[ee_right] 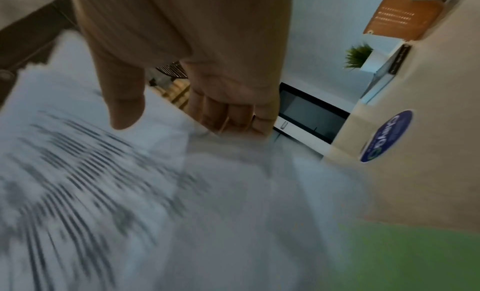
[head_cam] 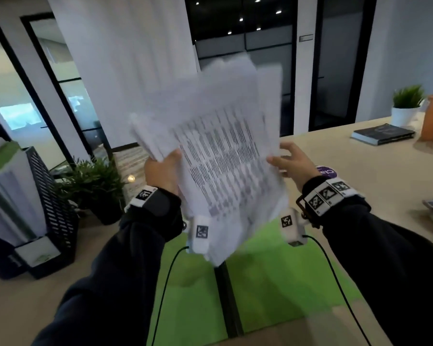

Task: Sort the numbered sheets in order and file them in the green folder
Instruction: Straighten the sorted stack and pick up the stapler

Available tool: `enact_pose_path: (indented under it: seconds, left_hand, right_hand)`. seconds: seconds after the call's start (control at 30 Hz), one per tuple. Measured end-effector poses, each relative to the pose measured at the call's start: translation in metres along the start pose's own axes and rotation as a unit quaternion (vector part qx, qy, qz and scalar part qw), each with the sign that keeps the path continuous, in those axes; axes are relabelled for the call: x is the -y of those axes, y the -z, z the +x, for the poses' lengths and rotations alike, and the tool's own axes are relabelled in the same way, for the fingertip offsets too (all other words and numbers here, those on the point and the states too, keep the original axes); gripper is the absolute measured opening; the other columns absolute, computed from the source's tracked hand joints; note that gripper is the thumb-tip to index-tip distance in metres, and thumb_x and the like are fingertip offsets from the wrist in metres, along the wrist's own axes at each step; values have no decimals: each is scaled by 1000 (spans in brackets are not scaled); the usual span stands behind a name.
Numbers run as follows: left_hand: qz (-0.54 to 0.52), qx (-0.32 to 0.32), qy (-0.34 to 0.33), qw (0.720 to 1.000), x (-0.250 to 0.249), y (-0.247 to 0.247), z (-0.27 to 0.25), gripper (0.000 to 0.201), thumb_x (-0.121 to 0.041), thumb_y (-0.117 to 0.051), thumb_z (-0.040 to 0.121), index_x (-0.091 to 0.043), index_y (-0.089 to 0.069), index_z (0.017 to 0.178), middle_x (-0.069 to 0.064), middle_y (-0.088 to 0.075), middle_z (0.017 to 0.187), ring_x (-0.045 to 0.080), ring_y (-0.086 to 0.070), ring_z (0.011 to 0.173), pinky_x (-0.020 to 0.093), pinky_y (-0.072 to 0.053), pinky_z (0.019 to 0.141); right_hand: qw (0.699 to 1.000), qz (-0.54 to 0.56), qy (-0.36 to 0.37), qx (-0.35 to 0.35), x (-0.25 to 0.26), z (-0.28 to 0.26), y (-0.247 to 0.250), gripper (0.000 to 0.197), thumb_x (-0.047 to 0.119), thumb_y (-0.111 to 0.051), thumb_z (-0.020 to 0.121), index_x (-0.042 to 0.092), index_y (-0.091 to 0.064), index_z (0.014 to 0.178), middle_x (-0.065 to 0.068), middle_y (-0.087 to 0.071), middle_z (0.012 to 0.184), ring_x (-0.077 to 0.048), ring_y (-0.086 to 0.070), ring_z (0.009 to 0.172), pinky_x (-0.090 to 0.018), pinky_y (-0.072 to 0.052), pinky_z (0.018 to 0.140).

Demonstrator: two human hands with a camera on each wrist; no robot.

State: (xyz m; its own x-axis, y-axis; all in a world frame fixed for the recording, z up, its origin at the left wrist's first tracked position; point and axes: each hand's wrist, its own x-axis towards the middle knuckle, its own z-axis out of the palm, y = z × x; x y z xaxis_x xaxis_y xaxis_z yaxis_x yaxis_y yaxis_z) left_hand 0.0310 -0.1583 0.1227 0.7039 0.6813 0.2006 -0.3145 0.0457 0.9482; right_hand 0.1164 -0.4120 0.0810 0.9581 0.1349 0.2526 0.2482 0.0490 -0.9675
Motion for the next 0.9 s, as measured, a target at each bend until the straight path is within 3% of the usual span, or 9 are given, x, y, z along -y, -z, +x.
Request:
enact_pose_path:
  seconds: [0.17, 0.3, 0.4, 0.5, 0.57, 0.63, 0.7, 0.77, 0.9]
  left_hand:
    - [-147, -39, 35, 988, -10, 0, -6, 18, -10, -65, 84, -26, -58, 79, -9, -64, 86, 20, -62, 91, 40, -49, 91]
    - [-165, -21, 102, 981, 16, 0, -20, 15, -18, -70, 81, -16, -63, 95, 1, -69, 96, 24, -66, 90, 36, -54, 78]
    - [-168, 31, 161, 972, 41, 20, -35, 8, -15, -61, 87, -12, -64, 94, 7, -71, 97, 20, -66, 77, 32, -52, 71]
    - [-222, 93, 191, 952, 64, 67, -28, 44, -31, -62, 80, -8, -59, 117, 14, -67, 111, 26, -68, 89, 36, -57, 75]
    - [-183, 99, 220, 953, 75, 101, -17, 65, -49, -75, 61, -12, -57, 112, 12, -69, 95, 28, -69, 79, 39, -59, 67]
    - [-34, 118, 305, 944, 86, 123, -16, 62, -60, -57, 78, -12, -46, 115, 18, -65, 93, 33, -65, 79, 42, -56, 64]
    - [93, 133, 374, 913, 103, 134, -17, 48, -49, -41, 94, -10, -37, 121, 19, -62, 100, 33, -62, 83, 41, -55, 61]
    - [150, 135, 394, 897, 113, 136, -14, 39, -38, -45, 94, -7, -40, 117, 13, -62, 91, 27, -60, 73, 32, -56, 54]
    - [241, 209, 385, 866, 116, 109, -10, 22, -28, -56, 87, -7, -54, 81, 14, -66, 68, 15, -51, 48, 19, -42, 47]
  right_hand:
    - [987, 97, -120, 34, -50, -33, 5, 60, 33, -72, 78, 18, -43, 128, -5, -63, 106, -20, -64, 76, -35, -50, 73]
    - [946, 255, -171, 108, -65, -50, -10, 94, 46, -89, 46, 8, -56, 125, -11, -66, 116, -28, -63, 98, -38, -53, 80]
    - [960, 218, -164, 62, -55, -53, 1, 47, 15, -77, 67, 0, -61, 108, -11, -73, 90, -23, -69, 71, -28, -56, 60]
    - [975, 88, -197, 55, -56, -53, 35, 16, -11, -51, 83, -2, -62, 92, -16, -73, 82, -24, -68, 61, -33, -57, 61]
    - [970, -40, -231, 67, -68, -56, 57, 14, -12, -52, 82, -3, -61, 89, -16, -72, 79, -27, -68, 65, -34, -58, 62]
    - [940, -184, -268, 107, -86, -60, 73, 29, 1, -64, 69, -7, -63, 97, -23, -69, 88, -36, -65, 77, -46, -55, 75]
    - [922, -200, -311, 116, -107, -61, 84, 57, 2, -63, 55, -14, -58, 110, -18, -70, 84, -30, -65, 72, -44, -51, 77]
    - [919, -185, -332, 109, -114, -63, 83, 45, -5, -64, 69, -11, -57, 113, -11, -72, 76, -21, -68, 61, -37, -54, 68]
    - [902, -194, -370, 110, -109, -61, 80, 51, 4, -74, 68, -4, -55, 114, -30, -64, 101, -35, -64, 72, -48, -54, 70]
